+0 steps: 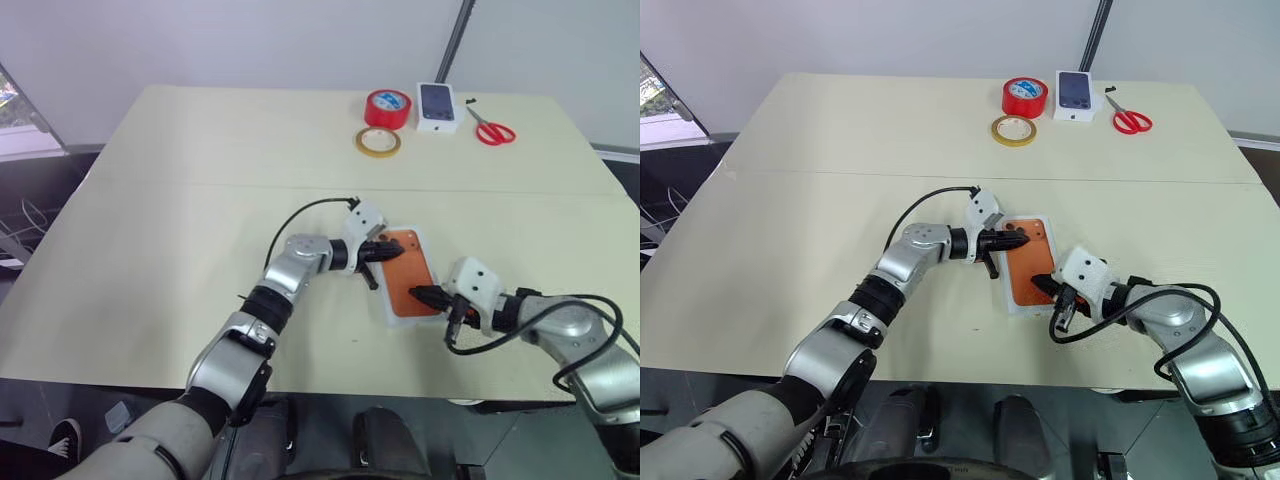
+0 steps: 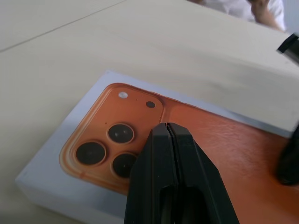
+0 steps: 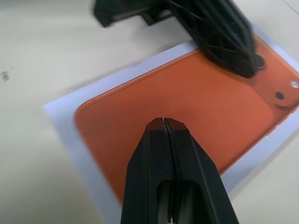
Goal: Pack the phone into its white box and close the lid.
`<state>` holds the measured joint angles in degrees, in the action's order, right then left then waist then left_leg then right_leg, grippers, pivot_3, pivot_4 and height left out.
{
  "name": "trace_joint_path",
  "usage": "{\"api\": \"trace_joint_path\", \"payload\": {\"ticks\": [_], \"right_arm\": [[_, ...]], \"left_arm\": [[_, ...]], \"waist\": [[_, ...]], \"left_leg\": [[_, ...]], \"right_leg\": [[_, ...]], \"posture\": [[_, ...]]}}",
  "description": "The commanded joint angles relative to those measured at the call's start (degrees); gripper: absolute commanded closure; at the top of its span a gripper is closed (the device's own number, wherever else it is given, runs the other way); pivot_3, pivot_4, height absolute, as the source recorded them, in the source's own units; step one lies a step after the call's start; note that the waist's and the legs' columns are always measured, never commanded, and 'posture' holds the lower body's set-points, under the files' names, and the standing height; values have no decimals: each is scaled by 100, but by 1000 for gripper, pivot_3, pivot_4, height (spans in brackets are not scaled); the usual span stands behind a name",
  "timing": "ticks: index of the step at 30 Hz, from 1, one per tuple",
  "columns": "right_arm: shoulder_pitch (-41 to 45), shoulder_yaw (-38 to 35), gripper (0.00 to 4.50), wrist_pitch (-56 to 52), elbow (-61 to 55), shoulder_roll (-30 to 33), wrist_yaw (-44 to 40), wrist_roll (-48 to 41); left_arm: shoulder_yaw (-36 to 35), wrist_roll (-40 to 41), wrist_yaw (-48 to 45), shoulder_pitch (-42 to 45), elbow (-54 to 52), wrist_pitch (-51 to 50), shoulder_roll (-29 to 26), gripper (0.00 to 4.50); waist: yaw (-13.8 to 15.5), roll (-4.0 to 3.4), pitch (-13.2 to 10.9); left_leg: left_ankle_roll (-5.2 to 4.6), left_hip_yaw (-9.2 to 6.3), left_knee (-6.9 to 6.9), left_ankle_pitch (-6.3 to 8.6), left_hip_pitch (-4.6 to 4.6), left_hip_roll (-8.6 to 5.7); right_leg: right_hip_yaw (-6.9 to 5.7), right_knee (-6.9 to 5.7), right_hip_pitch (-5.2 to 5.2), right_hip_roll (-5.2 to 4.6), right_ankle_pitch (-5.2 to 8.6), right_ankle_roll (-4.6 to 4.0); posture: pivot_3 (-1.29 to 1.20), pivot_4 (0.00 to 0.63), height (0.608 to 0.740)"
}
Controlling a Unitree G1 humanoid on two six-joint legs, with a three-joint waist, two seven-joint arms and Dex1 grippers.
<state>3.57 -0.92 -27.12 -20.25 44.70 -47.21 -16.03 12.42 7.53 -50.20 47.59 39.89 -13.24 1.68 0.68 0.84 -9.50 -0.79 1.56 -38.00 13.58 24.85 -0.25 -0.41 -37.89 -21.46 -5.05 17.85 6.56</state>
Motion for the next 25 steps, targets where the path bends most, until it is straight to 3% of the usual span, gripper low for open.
{"api": "trace_joint_path", "payload": {"ticks": [1,2,9,13,18,25], "right_arm": [[400,-602,3916,-478,88,-216,35,-743],[502,-691,3663,-382,163,-250,56,-756],[784,-1010,11,20,575,-120,-197,-776],[296,-1548,11,228,592,129,-925,-1240],[-337,-1988,11,1190,1292,433,-1318,-826],[-194,-2032,11,1796,2045,514,-1439,-656]], "left_arm": [[-384,385,-143,-164,-784,-203,-273,3946],[-474,496,-227,-226,-1096,-246,-421,3667],[-1105,999,-462,-916,-2737,-958,-1852,30],[-1663,1439,-796,-1692,-3373,-840,-2587,30],[-2244,1827,-851,-2801,-3888,-1320,-3387,30],[-2504,1723,-801,-3532,-3864,-1007,-3849,30]], "waist": [[-10,-4,-5],[-16,-7,-7],[0,-13,-7],[7,-13,-8],[-6,-14,-7],[0,-17,-7]], "left_leg": [[0,0,1,0,0,1],[0,0,3,0,2,3],[3,0,6,0,6,1],[1,2,8,1,7,-1],[1,1,10,3,-1,-4],[2,2,21,5,-6,-5]], "right_leg": [[1,0,-1,0,0,0],[5,-2,-5,-1,0,0],[5,1,-7,-11,0,0],[5,4,-6,-18,0,0],[1,12,7,-34,0,-2],[3,17,5,-45,1,-4]], "posture": [[0,150,728],[0,150,728],[0,150,728],[0,150,728],[0,150,728],[0,150,728]]}}
